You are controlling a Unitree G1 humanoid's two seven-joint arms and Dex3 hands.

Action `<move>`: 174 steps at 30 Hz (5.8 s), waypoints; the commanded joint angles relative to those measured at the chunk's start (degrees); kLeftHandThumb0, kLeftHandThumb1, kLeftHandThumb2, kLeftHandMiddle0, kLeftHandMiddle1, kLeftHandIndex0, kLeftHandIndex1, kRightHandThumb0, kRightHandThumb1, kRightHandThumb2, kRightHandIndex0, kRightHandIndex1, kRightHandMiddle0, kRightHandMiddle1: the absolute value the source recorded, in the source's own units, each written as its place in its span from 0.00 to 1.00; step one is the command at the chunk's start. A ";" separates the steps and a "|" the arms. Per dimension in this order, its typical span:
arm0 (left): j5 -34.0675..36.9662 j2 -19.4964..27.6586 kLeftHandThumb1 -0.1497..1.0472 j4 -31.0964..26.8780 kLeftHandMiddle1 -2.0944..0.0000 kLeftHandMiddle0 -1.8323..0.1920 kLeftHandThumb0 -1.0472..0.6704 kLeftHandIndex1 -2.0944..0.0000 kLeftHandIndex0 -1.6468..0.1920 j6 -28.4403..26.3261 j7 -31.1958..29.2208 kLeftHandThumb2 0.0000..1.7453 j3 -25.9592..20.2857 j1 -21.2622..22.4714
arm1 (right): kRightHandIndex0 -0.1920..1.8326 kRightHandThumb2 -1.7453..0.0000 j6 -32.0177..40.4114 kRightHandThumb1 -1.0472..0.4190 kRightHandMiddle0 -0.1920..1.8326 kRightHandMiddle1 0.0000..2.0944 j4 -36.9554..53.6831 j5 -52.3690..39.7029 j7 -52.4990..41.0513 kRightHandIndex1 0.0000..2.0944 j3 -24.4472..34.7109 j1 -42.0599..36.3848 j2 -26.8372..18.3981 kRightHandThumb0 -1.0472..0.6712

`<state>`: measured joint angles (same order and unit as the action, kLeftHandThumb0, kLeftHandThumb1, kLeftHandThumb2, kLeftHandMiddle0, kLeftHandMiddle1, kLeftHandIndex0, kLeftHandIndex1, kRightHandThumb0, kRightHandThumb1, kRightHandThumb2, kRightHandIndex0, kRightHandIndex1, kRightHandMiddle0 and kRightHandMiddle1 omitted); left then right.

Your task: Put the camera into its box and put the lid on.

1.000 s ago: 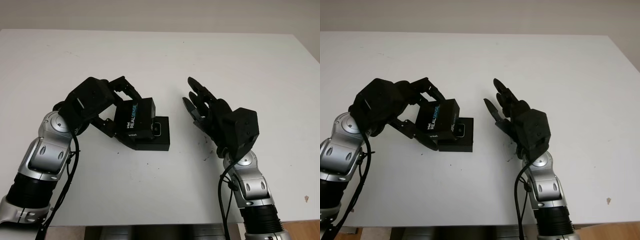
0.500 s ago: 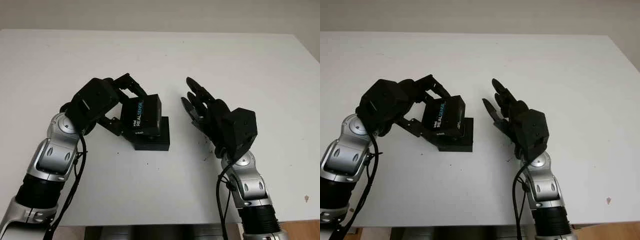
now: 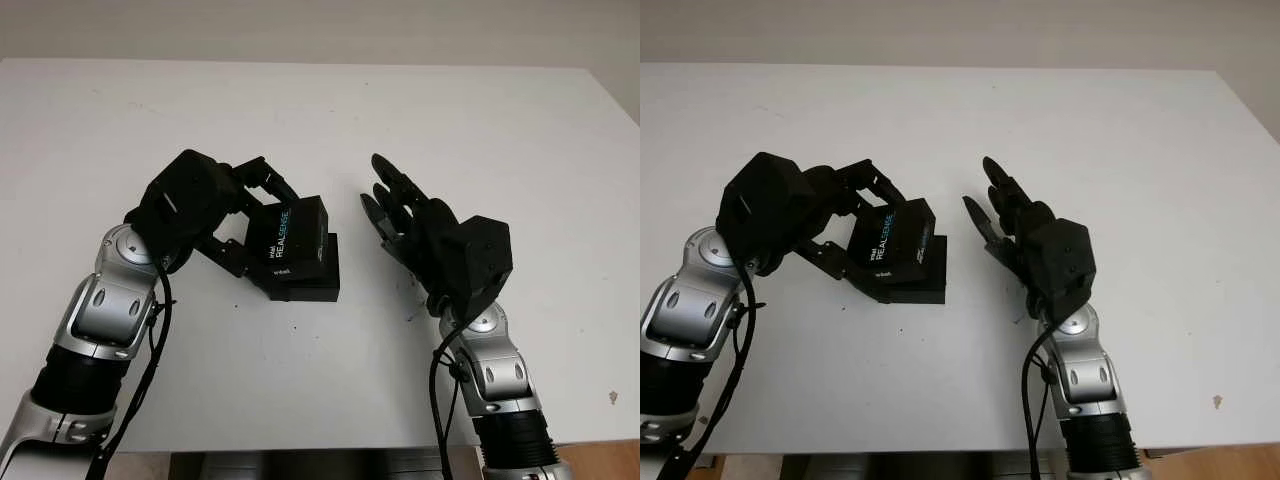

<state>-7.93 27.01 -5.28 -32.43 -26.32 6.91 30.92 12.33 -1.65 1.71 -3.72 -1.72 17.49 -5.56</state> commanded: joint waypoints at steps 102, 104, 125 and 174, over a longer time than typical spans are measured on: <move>-14.87 23.35 1.00 -16.51 1.00 1.00 0.21 1.00 1.00 23.59 -19.69 0.25 11.48 -3.78 | 0.15 0.79 -5.95 0.00 0.17 0.04 -3.86 0.01 1.56 0.03 0.41 0.64 2.72 0.17; -16.91 22.95 1.00 -16.43 0.99 1.00 0.21 1.00 1.00 25.26 -18.79 0.26 11.09 -4.42 | 0.15 0.79 -5.78 0.00 0.17 0.03 -3.83 0.01 1.58 0.03 0.38 0.61 2.79 0.17; -41.70 17.47 1.00 -10.52 1.00 1.00 0.18 1.00 1.00 31.51 -8.08 0.34 11.64 -6.88 | 0.15 0.78 -5.19 0.00 0.16 0.03 -3.16 -0.70 0.12 0.03 1.20 0.47 1.41 0.19; 15.45 -13.57 1.00 2.49 1.00 1.00 0.17 1.00 1.00 25.82 13.77 0.34 -18.88 -8.53 | 0.00 0.68 -4.31 0.00 0.01 0.00 6.60 -4.09 -0.51 0.00 5.20 0.37 0.47 0.19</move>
<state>6.79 14.06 -3.52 -7.64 -13.10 -11.47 21.16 9.17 3.44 -2.08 -4.18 3.16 17.89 -4.79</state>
